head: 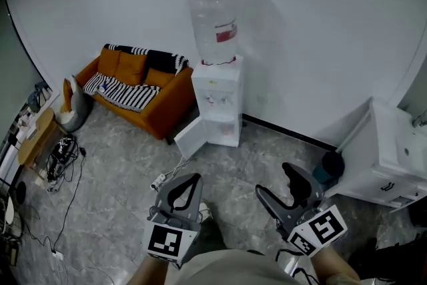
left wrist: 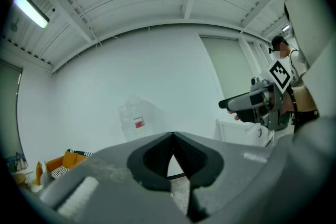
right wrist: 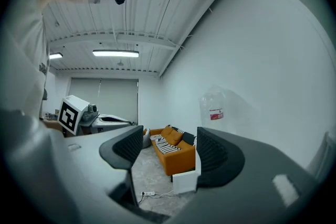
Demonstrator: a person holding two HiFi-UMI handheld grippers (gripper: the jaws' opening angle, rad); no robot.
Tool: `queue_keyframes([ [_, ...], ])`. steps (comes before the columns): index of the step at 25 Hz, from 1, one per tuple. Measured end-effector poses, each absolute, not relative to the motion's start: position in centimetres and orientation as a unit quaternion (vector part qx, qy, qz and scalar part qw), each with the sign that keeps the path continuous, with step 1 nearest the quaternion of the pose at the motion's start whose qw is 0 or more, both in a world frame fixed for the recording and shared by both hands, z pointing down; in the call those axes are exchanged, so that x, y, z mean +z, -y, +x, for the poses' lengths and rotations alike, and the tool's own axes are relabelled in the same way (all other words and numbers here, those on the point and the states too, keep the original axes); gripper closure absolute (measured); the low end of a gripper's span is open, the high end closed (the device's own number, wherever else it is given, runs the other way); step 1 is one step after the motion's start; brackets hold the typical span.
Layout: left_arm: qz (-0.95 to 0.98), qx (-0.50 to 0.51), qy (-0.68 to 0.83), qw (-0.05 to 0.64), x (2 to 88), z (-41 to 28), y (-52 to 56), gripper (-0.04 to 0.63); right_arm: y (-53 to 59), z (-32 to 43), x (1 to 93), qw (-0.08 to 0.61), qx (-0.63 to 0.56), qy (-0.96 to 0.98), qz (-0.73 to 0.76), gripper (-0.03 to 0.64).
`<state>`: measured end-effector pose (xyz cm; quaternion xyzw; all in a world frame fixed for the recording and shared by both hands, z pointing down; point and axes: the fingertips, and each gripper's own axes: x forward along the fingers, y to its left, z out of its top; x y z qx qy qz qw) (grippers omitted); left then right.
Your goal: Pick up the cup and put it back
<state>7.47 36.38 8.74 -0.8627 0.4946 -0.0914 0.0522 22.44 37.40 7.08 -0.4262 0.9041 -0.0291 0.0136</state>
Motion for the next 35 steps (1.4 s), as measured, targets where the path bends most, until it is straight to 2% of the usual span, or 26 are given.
queue_keyframes([
  [8, -0.86, -0.095, -0.5, 0.031, 10.0, 3.0, -27.0, 0.592, -28.0, 18.7, 8.3, -0.006, -0.044, -0.901, -0.432, 0.3],
  [23, -0.867, -0.104, -0.488, 0.014, 10.1, -8.8, -5.0, 0.592, -6.5, 6.8, 8.7, -0.041, -0.055, -0.89, -0.45, 0.286],
  [35, -0.866, -0.108, -0.487, 0.013, 11.3, -12.2, 4.5, 0.592, 3.4, 5.1, 9.3, -0.049, -0.042, -0.878, -0.475, 0.283],
])
